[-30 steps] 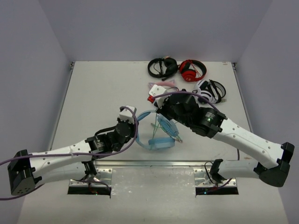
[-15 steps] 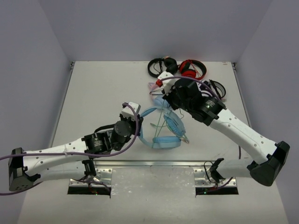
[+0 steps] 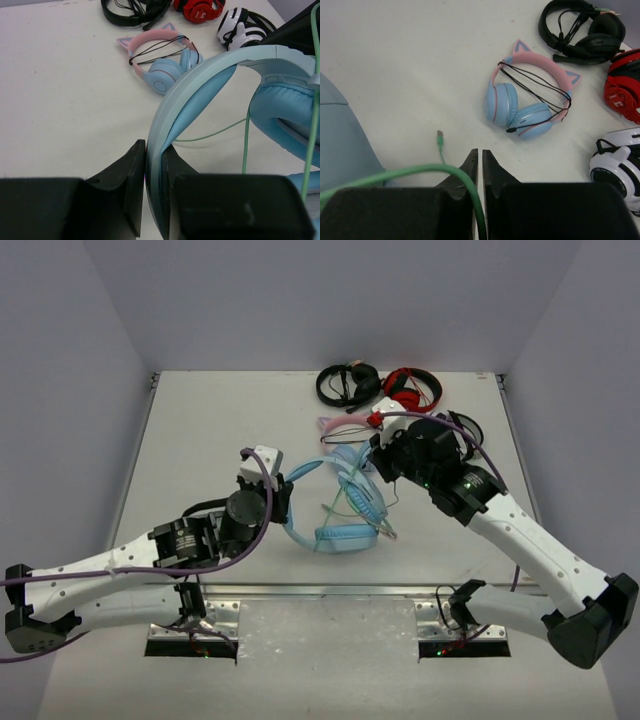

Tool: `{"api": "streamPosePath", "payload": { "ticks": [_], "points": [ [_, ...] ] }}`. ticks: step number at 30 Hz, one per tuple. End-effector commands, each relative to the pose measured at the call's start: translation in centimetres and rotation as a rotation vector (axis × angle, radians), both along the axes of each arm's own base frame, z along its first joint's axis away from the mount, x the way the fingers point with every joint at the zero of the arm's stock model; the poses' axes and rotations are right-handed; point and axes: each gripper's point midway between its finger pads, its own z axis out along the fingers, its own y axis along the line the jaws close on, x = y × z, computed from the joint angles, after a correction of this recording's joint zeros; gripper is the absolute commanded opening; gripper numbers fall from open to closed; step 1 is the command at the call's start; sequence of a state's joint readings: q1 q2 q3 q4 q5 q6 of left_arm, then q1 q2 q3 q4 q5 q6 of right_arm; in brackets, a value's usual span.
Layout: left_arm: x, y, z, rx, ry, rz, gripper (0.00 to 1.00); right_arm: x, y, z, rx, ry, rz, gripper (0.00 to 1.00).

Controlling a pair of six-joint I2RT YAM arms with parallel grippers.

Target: Wrap the headphones

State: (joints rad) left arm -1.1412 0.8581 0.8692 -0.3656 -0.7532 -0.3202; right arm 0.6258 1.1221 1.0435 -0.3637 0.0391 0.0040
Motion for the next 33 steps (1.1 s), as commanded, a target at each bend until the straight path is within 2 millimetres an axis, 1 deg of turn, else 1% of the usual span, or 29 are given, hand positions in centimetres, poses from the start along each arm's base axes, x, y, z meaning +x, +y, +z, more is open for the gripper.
{"api": "streamPosePath", "payload": {
  "ticks": [1,2,3,4,5,6,7,8,9,10,11,12,13,14,15,17,18,20,21,22,23,24,25,26,29,30,31,32,33],
  "points": [
    [-0.9,-0.7,5.8,-0.209,-0.024,-0.021,0.00,0.7,0.6,3.2,0.171,-0.095,-0.018,0.10],
    [-1.1,-0.8,6.5,-0.229,-0.032,-0.040,0.00,-0.1,1.5,3.6,0.219,-0.102,0.036,0.16],
    [-1.3,-1.0,7.2,-0.243,-0.036,-0.059,0.00,-0.3,1.8,3.7,0.242,-0.103,0.048,0.22],
    [-1.6,-1.4,8.3,-0.272,-0.043,-0.094,0.00,-0.4,2.1,4.4,0.275,-0.126,0.061,0.34],
    [-1.8,-1.5,9.2,-0.289,-0.057,-0.109,0.00,-1.0,2.5,4.8,0.310,-0.131,0.091,0.36],
    [-1.9,-1.6,9.9,-0.303,-0.064,-0.122,0.00,-1.1,2.7,4.0,0.321,-0.121,0.096,0.37],
    [-2.2,-1.9,10.5,-0.319,-0.067,-0.147,0.00,-1.0,3.0,4.7,0.357,-0.153,0.108,0.40],
    [-2.4,-1.7,12.1,-0.353,-0.084,-0.157,0.00,-1.1,3.3,3.5,0.369,-0.130,0.113,0.40],
    [-2.6,-1.7,13.0,-0.370,-0.091,-0.167,0.00,-1.3,3.8,3.2,0.389,-0.122,0.140,0.40],
    [-2.8,-1.9,13.7,-0.385,-0.094,-0.187,0.00,-1.0,4.4,3.6,0.423,-0.141,0.155,0.38],
    [-3.1,-1.5,15.4,-0.426,-0.104,-0.192,0.00,-1.0,4.8,3.0,0.452,-0.115,0.161,0.38],
    [-3.2,-1.3,16.1,-0.443,-0.110,-0.192,0.00,-0.7,5.4,1.2,0.454,-0.075,0.164,0.38],
    [-3.5,-1.1,17.7,-0.478,-0.128,-0.206,0.00,-0.6,6.2,0.2,0.487,-0.059,0.181,0.37],
    [-3.5,-1.1,17.7,-0.480,-0.126,-0.206,0.00,-0.5,6.5,1.4,0.513,-0.100,0.204,0.36],
    [-3.7,-0.8,19.1,-0.508,-0.138,-0.207,0.00,-0.2,7.0,0.5,0.553,-0.088,0.207,0.35],
    [-3.7,-0.7,20.3,-0.523,-0.142,-0.207,0.00,0.1,7.9,-0.2,0.596,-0.052,0.213,0.32],
    [-3.8,-0.2,21.6,-0.548,-0.155,-0.196,0.00,0.8,8.5,-1.7,0.596,-0.011,0.206,0.29],
    [-3.5,-0.2,22.3,-0.555,-0.152,-0.181,0.00,1.3,9.7,-1.6,0.650,0.014,0.227,0.27],
    [-3.5,-0.1,22.8,-0.563,-0.154,-0.178,0.00,1.5,10.2,-1.9,0.664,0.028,0.233,0.26],
    [-3.7,0.0,23.8,-0.584,-0.159,-0.183,0.00,1.7,11.1,-2.6,0.682,0.050,0.269,0.27],
    [-3.7,0.1,23.9,-0.587,-0.155,-0.176,0.00,1.6,11.8,-2.5,0.714,0.078,0.284,0.28],
    [-3.5,0.4,24.2,-0.594,-0.156,-0.161,0.00,1.5,12.3,-2.9,0.726,0.091,0.301,0.31],
    [-3.5,0.7,24.6,-0.599,-0.158,-0.150,0.00,1.7,12.8,-3.2,0.741,0.087,0.310,0.40],
    [-3.4,0.9,24.7,-0.606,-0.156,-0.139,0.00,1.4,13.0,-3.6,0.749,0.096,0.316,0.42],
    [-3.1,1.5,24.7,-0.606,-0.154,-0.101,0.00,0.8,13.7,-4.0,0.775,0.117,0.355,0.43],
    [-2.8,1.9,24.5,-0.602,-0.152,-0.071,0.00,0.5,13.9,-3.7,0.787,0.118,0.375,0.44],
    [-2.6,2.1,24.3,-0.596,-0.151,-0.056,0.00,0.0,13.7,-3.8,0.787,0.121,0.384,0.45],
    [-2.5,2.2,24.1,-0.588,-0.147,-0.043,0.00,-0.1,13.6,-3.7,0.789,0.113,0.365,0.47],
    [-2.3,2.2,23.8,-0.577,-0.143,-0.030,0.00,0.0,13.1,-3.9,0.783,0.112,0.333,0.52]
  ]
}}
